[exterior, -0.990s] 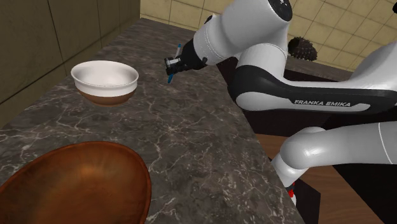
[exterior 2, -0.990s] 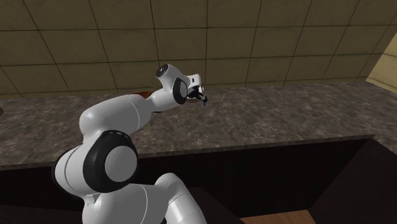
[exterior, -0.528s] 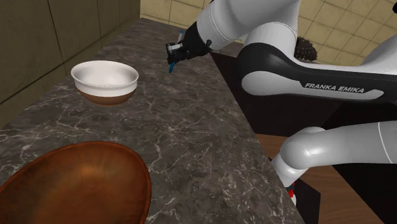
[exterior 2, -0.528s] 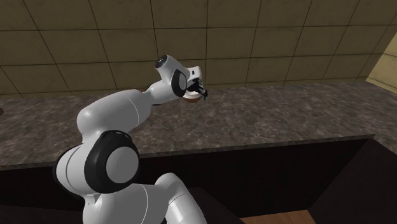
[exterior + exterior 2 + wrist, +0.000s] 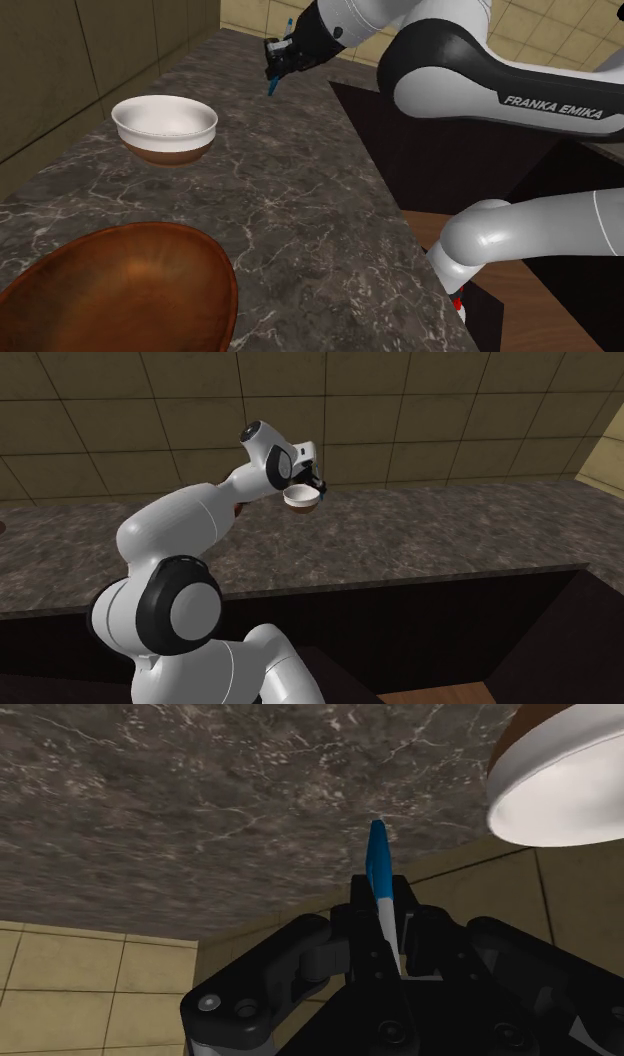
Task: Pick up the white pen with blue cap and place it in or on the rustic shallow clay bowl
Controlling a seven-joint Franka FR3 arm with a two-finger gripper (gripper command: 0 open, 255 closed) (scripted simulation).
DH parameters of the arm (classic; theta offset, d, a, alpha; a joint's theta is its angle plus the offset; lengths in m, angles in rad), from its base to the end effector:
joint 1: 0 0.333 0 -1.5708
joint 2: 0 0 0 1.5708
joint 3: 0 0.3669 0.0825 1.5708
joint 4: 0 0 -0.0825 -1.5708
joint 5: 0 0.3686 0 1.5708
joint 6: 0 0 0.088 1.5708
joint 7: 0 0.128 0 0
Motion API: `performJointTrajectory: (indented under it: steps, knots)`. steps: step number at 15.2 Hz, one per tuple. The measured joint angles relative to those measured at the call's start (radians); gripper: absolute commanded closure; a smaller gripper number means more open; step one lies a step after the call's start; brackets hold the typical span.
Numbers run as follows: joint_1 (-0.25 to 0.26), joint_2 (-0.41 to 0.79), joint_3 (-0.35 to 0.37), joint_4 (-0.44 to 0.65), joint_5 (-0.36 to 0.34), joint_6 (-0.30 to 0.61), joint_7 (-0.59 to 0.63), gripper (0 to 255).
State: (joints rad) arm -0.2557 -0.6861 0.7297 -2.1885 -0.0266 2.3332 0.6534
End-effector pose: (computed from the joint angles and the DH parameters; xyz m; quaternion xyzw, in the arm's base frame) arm 0.3245 0.2841 0.6692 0.9170 -0.0608 0.3931 0.0300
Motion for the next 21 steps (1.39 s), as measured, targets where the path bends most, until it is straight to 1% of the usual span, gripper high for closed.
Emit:
performJointTrajectory:
  steps: [4,8,11,13,14,16,18,19,21]
  knots:
    - [-0.004,0.009,-0.013,0.053,-0.002,-0.044,-0.016,255]
    - [-0.001,-0.01,0.046,0.09,0.003,-0.097,0.042,255]
    - [-0.007,-0.021,0.113,0.13,0.006,-0.143,0.101,255]
    - [-0.024,-0.017,0.167,0.167,0.005,-0.169,0.143,255]
    - [-0.024,-0.023,0.186,0.174,0.007,-0.181,0.16,255]
    - [-0.036,-0.025,0.232,0.221,0.009,-0.223,0.196,255]
    - [-0.056,-0.024,0.284,0.264,0.01,-0.255,0.233,255]
    - [-0.073,-0.021,0.317,0.307,0.01,-0.287,0.253,255]
    - [-0.096,-0.023,0.372,0.345,0.013,-0.314,0.29,255]
